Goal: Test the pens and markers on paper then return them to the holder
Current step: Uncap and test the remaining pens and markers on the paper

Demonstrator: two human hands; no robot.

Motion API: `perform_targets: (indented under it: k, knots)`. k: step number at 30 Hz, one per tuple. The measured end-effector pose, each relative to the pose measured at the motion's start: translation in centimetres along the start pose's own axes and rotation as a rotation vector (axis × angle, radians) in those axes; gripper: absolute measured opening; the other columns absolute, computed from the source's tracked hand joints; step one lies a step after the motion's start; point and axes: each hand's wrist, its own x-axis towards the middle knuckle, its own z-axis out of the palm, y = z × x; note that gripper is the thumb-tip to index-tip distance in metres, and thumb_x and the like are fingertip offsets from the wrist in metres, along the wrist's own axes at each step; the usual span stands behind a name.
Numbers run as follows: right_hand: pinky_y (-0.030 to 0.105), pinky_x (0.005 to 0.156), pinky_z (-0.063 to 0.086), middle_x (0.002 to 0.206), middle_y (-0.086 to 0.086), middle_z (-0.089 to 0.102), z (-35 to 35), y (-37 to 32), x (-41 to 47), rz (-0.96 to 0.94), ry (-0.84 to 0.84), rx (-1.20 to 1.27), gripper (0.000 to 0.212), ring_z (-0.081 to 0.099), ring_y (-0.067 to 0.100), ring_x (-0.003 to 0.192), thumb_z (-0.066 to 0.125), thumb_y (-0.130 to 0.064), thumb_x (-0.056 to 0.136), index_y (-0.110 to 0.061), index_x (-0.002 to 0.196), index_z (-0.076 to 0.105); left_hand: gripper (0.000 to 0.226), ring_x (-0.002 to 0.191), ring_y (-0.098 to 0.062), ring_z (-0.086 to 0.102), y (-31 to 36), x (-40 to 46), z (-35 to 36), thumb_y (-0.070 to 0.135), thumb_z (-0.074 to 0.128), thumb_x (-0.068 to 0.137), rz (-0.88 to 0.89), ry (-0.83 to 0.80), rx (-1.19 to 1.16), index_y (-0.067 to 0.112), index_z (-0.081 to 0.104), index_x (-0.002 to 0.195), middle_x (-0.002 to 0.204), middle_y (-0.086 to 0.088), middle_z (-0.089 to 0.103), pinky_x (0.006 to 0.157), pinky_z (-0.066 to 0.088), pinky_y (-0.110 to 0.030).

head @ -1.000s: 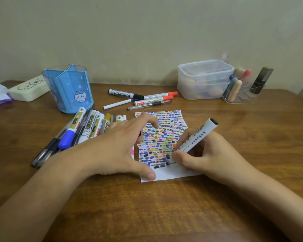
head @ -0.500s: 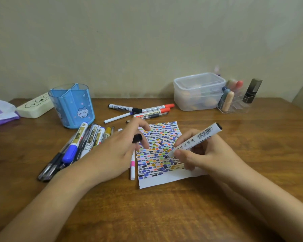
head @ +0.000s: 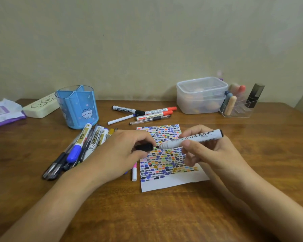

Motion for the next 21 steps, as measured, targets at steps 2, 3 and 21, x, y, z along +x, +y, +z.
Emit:
perform_targets:
  k: [2,3,21]
  knots:
    - [0.035,0.066,0.056,0.070,0.004,0.070,0.09,0.13,0.10,0.012,0.028,-0.001,0.025,0.067,0.021,0.063,0.069,-0.033,0.083,-0.014,0.099,0.074,0.033,0.110,0.000,0.053,-0.01,-0.01,-0.02,0.023,0.067,0.093,-0.002,-0.007,-0.003,0.052,0.059,0.107,0.113,0.023,0.063,0.097,0.049,-0.030]
    - [0.037,0.067,0.055,0.070,0.005,0.071,0.14,0.13,0.13,0.019,0.038,0.000,0.024,0.067,0.022,0.064,0.066,-0.032,0.086,-0.013,0.099,0.074,0.034,0.111,-0.001,0.052,0.00,0.00,-0.04,0.024,0.067,0.093,-0.004,-0.010,-0.008,0.054,0.058,0.106,0.112,0.023,0.063,0.097,0.049,-0.031]
    - [0.026,0.064,0.055,0.093,0.005,0.078,0.13,0.17,-0.10,0.010,-0.069,-0.109,0.020,0.073,0.021,0.073,0.079,-0.029,0.075,-0.021,0.093,0.077,0.027,0.098,0.009,0.055,-0.02,0.03,-0.01,0.032,0.070,0.089,0.044,0.063,-0.021,0.039,0.070,0.115,0.098,0.027,0.067,0.078,0.045,-0.014]
